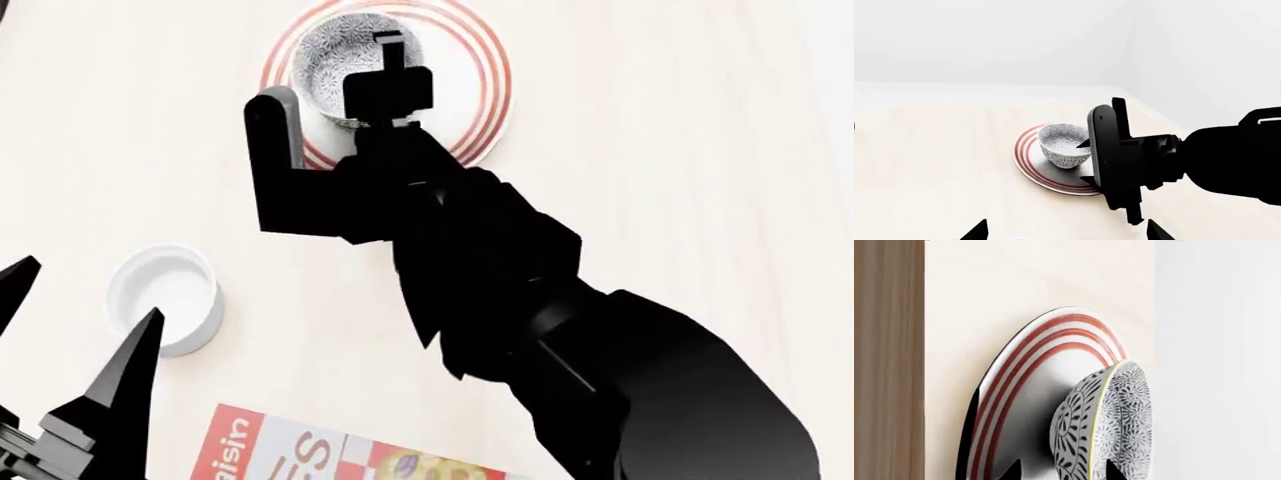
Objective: Pick the akita bowl on the cookies box and place it on the plate.
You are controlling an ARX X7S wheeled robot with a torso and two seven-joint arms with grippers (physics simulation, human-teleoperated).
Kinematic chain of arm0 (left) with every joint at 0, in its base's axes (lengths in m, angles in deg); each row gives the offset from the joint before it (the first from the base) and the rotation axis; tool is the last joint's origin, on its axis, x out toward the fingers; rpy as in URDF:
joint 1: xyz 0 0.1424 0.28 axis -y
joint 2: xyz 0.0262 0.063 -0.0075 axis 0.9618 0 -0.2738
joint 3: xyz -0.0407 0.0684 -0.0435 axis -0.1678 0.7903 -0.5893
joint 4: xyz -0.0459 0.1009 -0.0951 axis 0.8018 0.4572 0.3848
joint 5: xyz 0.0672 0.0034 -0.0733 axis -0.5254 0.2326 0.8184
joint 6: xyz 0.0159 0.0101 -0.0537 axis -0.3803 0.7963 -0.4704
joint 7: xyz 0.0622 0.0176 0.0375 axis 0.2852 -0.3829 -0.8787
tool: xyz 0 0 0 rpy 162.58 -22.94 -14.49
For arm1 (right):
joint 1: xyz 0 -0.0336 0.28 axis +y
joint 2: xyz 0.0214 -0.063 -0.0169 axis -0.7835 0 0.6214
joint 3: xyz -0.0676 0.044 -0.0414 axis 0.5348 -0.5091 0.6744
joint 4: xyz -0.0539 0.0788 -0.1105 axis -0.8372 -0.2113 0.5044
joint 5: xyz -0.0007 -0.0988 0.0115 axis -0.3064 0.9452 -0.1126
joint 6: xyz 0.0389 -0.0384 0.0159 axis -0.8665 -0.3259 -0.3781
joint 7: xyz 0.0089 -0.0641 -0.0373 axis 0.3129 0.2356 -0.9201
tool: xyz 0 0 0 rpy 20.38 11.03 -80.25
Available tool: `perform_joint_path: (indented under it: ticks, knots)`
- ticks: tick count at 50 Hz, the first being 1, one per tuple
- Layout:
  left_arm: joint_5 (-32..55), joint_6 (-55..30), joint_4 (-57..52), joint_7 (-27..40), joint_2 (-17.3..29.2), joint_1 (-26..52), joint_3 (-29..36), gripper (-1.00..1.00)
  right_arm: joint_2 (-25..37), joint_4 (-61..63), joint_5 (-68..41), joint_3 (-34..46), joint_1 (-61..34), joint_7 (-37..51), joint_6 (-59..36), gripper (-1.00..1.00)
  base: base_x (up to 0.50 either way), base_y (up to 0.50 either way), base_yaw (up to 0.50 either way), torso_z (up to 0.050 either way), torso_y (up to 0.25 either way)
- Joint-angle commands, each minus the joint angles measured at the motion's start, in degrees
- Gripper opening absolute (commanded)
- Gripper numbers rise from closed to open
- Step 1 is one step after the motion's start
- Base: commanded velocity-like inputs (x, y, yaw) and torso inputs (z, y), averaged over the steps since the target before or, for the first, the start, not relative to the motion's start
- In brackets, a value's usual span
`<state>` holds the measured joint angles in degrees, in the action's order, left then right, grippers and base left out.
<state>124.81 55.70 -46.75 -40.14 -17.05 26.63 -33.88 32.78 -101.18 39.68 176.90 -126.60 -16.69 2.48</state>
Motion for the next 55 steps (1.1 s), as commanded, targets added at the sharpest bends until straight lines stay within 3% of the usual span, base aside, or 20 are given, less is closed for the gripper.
perform_joint_path:
  ticks: [1,18,34,42,48,55]
  knots:
    - [0.4,-0.1,-0.6,0.3,0.4,-0.1,-0.3,1.0,2.5,5.2,0.0,0.0,-1.3,-0.3,-3.5,1.0,0.0,0.0,0.0,0.0,0.0]
    - [0.7,-0.1,-0.5,0.5,0.6,0.0,-0.4,1.0,10.9,21.9,-2.2,-2.1,-7.7,-0.4,-12.0,1.0,0.0,0.0,0.0,0.0,0.0]
    - [0.5,0.1,-1.8,1.8,0.9,-0.5,-1.1,1.0,29.0,56.0,-6.3,-4.6,-11.7,4.8,-23.7,1.0,0.0,0.0,0.0,0.0,0.0]
    - [-0.8,2.0,-3.4,2.9,0.9,-2.3,-2.4,1.0,38.9,71.0,-6.8,-9.4,-8.6,16.8,-23.2,1.0,0.0,0.0,0.0,0.0,0.0]
    - [-1.1,3.4,-4.7,4.8,0.4,-3.2,-4.4,1.0,48.6,85.4,-9.4,-15.3,-3.8,30.7,-22.2,1.0,0.0,0.0,0.0,0.0,0.0]
    - [-3.8,7.6,-8.1,10.9,-2.3,-5.3,-10.0,1.0,62.4,97.9,-11.1,-20.1,8.8,53.2,-9.5,1.0,0.0,0.0,0.0,0.0,0.0]
